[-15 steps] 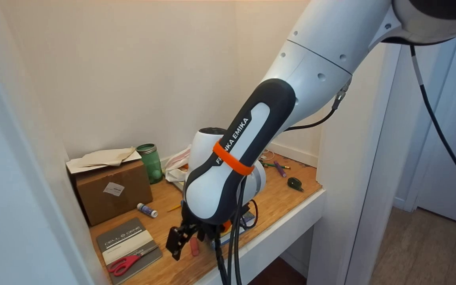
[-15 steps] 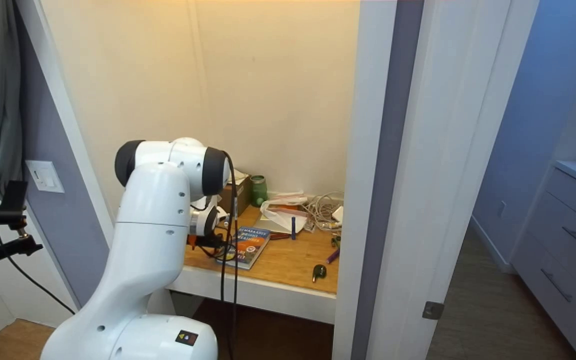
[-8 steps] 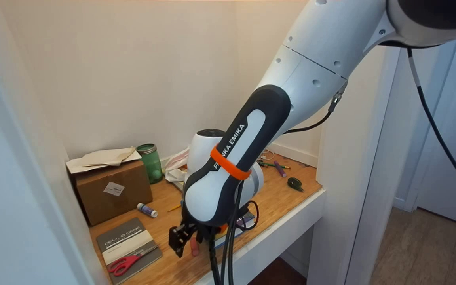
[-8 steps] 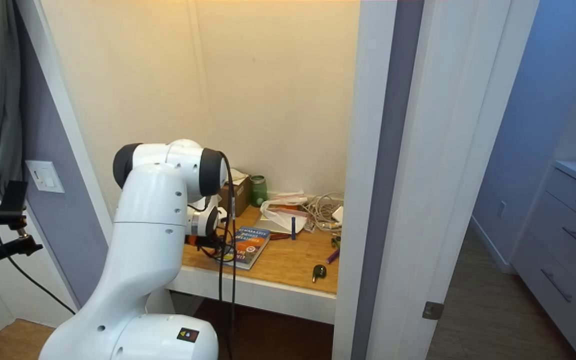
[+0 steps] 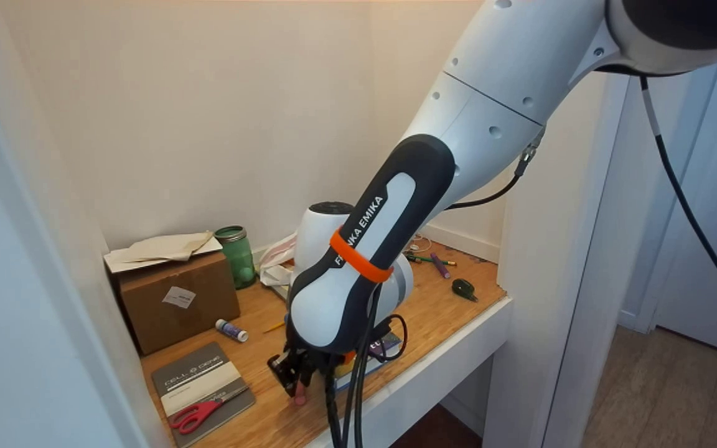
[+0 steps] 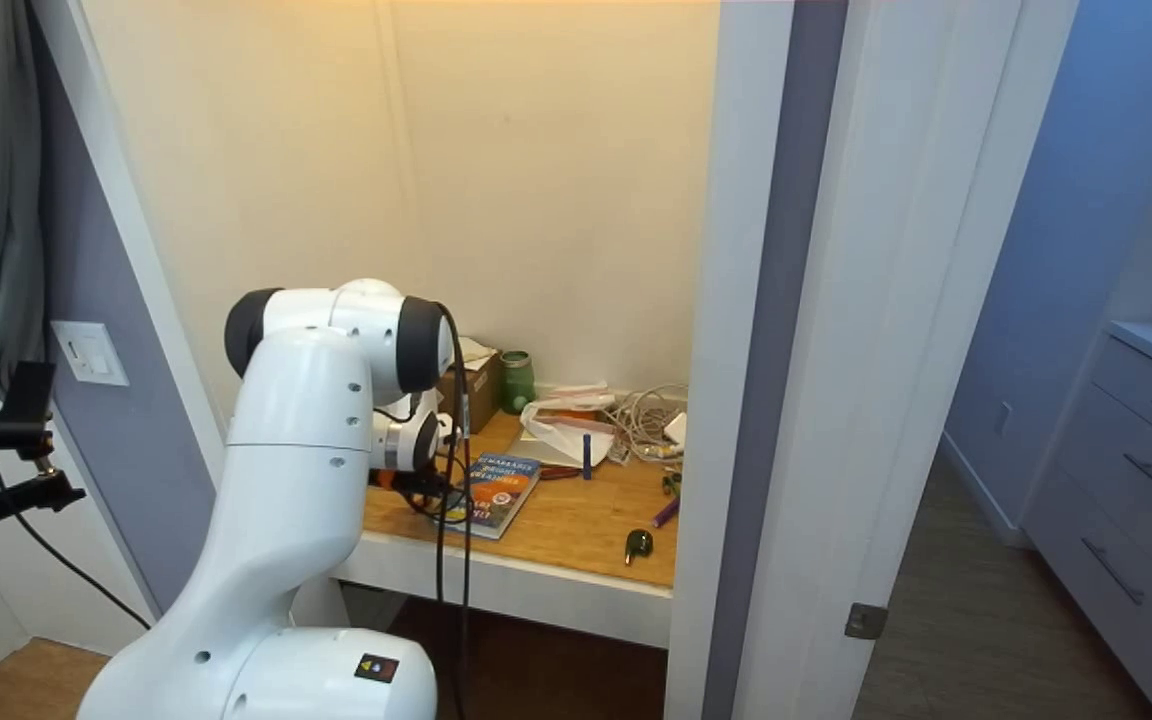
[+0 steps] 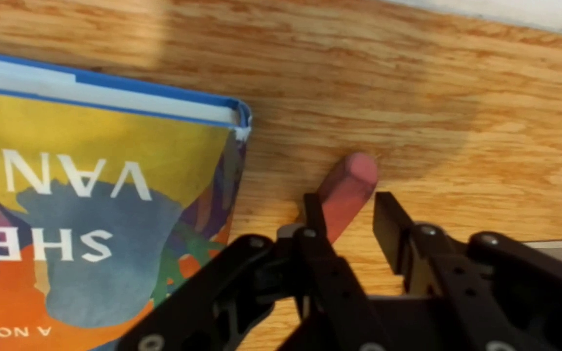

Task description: Move the purple object to the right, open the book, put the purple object inside then close the book

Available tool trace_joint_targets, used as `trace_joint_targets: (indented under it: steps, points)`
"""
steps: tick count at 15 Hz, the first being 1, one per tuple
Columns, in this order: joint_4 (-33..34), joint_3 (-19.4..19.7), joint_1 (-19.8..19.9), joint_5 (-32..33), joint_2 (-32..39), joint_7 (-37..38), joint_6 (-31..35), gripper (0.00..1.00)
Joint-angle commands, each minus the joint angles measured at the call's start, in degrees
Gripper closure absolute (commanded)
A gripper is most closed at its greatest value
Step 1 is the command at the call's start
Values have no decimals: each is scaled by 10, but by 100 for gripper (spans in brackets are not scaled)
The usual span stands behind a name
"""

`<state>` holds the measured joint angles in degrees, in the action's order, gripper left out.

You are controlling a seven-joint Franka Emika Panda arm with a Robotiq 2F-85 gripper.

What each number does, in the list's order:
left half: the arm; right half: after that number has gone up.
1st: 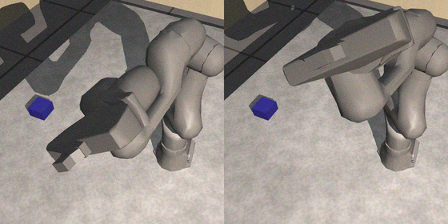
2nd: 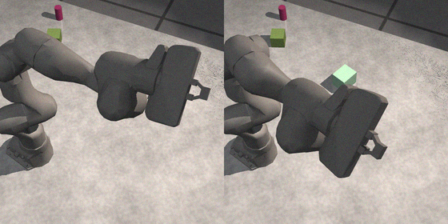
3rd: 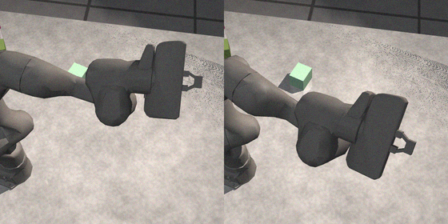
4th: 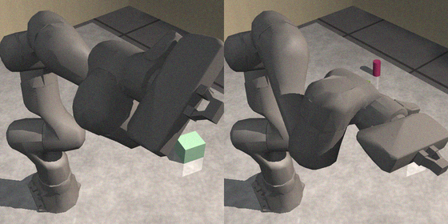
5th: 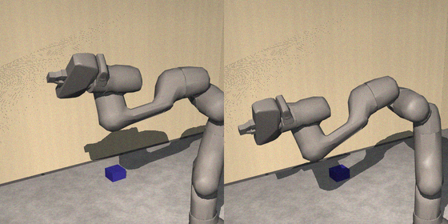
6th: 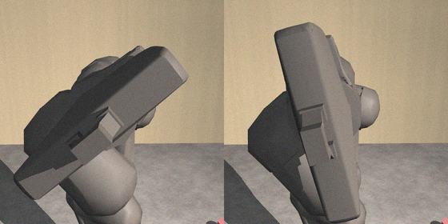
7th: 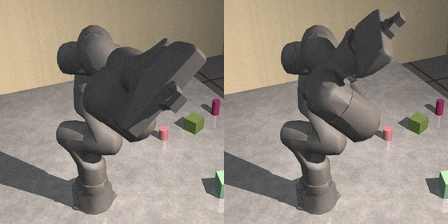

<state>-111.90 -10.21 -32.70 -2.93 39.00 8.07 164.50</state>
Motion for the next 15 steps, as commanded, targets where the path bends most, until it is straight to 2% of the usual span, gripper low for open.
trace_joint_targets:
  steps: [1,6,7,8,9,10,15]
  points:
    - [15,13,-16,17,13,34,2,36]
    - [19,24,-28,15,19,55,-5,2]
    - [20,25,-30,14,21,57,-6,3]
    - [22,26,-33,15,22,59,-5,37]
    - [22,27,-35,15,22,60,-5,33]
    - [23,28,-36,15,22,61,-4,34]
    - [19,32,-35,16,19,56,1,69]
